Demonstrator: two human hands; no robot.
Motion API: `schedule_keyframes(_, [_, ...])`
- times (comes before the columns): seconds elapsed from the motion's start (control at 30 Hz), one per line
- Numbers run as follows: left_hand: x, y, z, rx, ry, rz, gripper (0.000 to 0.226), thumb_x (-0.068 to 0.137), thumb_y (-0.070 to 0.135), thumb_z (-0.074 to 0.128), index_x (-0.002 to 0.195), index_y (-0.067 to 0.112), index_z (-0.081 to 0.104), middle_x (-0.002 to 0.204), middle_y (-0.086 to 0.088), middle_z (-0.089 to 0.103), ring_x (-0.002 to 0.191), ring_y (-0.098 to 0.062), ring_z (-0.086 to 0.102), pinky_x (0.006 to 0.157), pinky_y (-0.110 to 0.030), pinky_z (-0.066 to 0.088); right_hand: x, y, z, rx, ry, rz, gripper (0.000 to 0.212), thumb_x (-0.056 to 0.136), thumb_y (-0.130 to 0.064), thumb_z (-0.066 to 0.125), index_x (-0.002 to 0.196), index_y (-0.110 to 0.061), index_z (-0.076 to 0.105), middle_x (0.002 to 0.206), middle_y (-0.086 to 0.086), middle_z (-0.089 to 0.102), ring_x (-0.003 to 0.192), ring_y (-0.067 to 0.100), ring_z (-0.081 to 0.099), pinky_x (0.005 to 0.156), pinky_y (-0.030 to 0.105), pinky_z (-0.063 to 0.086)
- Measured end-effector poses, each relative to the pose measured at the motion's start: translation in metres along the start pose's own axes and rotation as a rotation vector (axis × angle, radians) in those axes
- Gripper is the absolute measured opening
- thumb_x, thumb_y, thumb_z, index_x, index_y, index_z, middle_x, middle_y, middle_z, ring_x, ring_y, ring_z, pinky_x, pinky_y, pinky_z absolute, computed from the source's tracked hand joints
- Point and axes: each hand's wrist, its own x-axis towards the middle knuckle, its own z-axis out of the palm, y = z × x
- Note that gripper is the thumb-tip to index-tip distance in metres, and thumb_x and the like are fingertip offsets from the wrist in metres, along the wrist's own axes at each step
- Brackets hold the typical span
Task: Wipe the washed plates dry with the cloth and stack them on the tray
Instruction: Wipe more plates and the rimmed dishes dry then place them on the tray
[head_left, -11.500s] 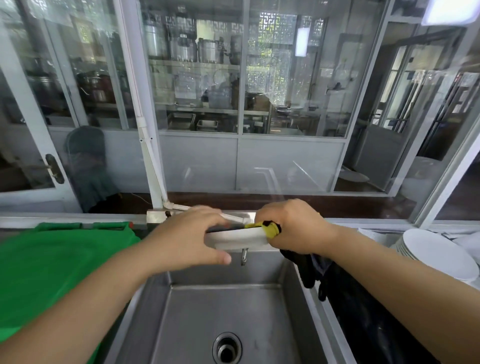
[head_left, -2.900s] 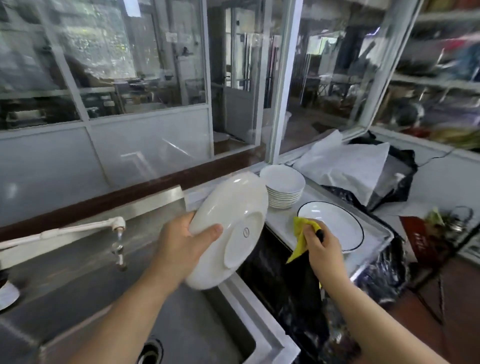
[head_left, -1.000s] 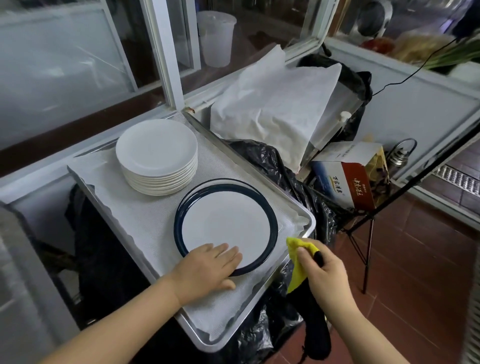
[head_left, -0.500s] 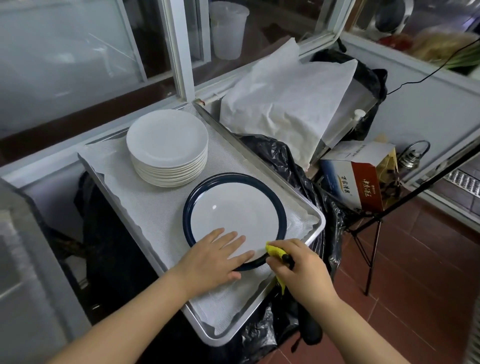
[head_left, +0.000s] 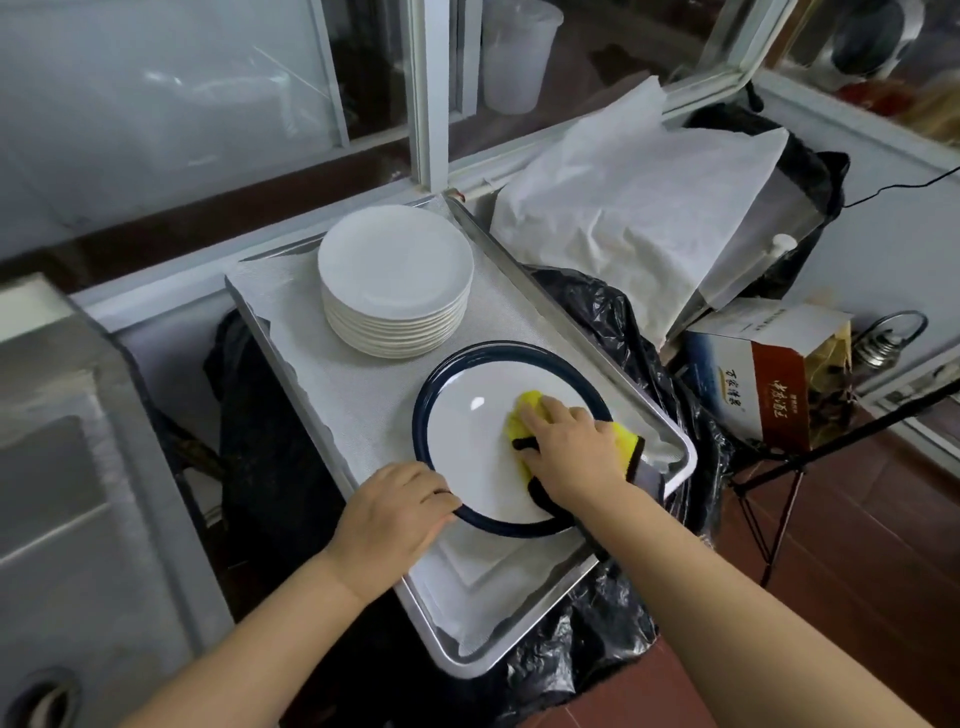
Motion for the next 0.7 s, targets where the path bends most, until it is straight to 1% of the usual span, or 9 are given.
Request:
schedule_keyframes(0.1, [0.001,0.000,0.001,-0.010,0.024,-0.016,0.021,0.054,0.003,0.089,0.067,0.012,0.074,0.069,0.000,0.068,0.063,-0.018,0.066,0.057,-0.027,0.054,0.003,-0.014,0.007,0.055,0.046,-0.093,0.048,0.096,-0.036,0.046,0.143,-0.038,0.036,0.152,-0.002,0.026,0.130,0.030,0.032,0.100,0.045,0.031])
schedule_keyframes(0.2, [-0.002,-0.002,0.002,0.004,0.035,-0.038,0.018,0.058,0.002,0.087,0.062,0.011,0.071,0.064,0.000,0.065,0.059,-0.018,0.063,0.050,-0.029,0.051,-0.002,-0.029,0.015,0.078,0.065,-0.260,0.045,0.094,-0.034,0.048,0.138,-0.043,0.042,0.154,-0.006,0.026,0.129,0.029,0.032,0.094,0.042,0.034])
schedule_keyframes(0.3, [-0.004,-0.001,0.004,0.014,0.049,-0.039,0.018,0.059,0.004,0.087,0.062,0.011,0.071,0.066,-0.001,0.066,0.059,-0.019,0.063,0.050,-0.029,0.051,-0.010,-0.032,0.020,0.098,0.055,-0.375,0.047,0.093,-0.028,0.050,0.137,-0.045,0.045,0.153,-0.010,0.028,0.124,0.027,0.035,0.087,0.038,0.035])
schedule_keyframes(0.47, [-0.007,0.000,0.006,-0.002,0.045,-0.078,0.019,0.057,0.007,0.088,0.066,0.012,0.072,0.070,0.000,0.067,0.062,-0.019,0.064,0.051,-0.028,0.051,-0.025,-0.021,0.016,0.113,-0.031,-0.500,0.055,0.089,-0.011,0.049,0.132,-0.044,0.051,0.151,-0.008,0.033,0.112,0.028,0.042,0.087,0.040,0.039])
schedule_keyframes(0.53, [-0.005,0.002,0.004,0.001,0.011,-0.105,0.020,0.056,0.010,0.089,0.067,0.014,0.072,0.071,0.001,0.067,0.064,-0.018,0.064,0.052,-0.027,0.051,-0.030,-0.015,0.012,0.113,-0.059,-0.507,0.059,0.086,-0.004,0.047,0.130,-0.043,0.055,0.148,-0.007,0.037,0.105,0.028,0.045,0.084,0.037,0.040])
schedule_keyframes(0.6, [-0.002,0.006,-0.003,-0.003,-0.018,-0.122,0.022,0.054,0.010,0.090,0.067,0.014,0.073,0.071,0.002,0.067,0.064,-0.018,0.065,0.051,-0.026,0.052,-0.037,-0.010,0.006,0.087,-0.063,-0.467,0.058,0.085,-0.004,0.046,0.128,-0.042,0.057,0.146,-0.007,0.039,0.103,0.027,0.046,0.080,0.034,0.042])
schedule_keyframes(0.67, [-0.003,0.010,-0.016,-0.007,-0.030,-0.174,0.022,0.053,0.008,0.089,0.068,0.014,0.074,0.071,0.003,0.068,0.064,-0.017,0.065,0.051,-0.025,0.052,-0.044,-0.008,-0.002,0.068,-0.023,-0.383,0.055,0.087,-0.006,0.047,0.127,-0.042,0.058,0.145,-0.008,0.040,0.107,0.026,0.046,0.080,0.031,0.042])
schedule_keyframes(0.7, [-0.004,0.011,-0.025,-0.017,-0.031,-0.225,0.023,0.054,0.008,0.089,0.070,0.015,0.074,0.073,0.004,0.069,0.065,-0.017,0.065,0.052,-0.023,0.052,-0.049,-0.009,-0.006,0.124,0.020,-0.334,0.053,0.087,-0.006,0.049,0.126,-0.041,0.059,0.143,-0.008,0.041,0.109,0.025,0.046,0.082,0.029,0.042])
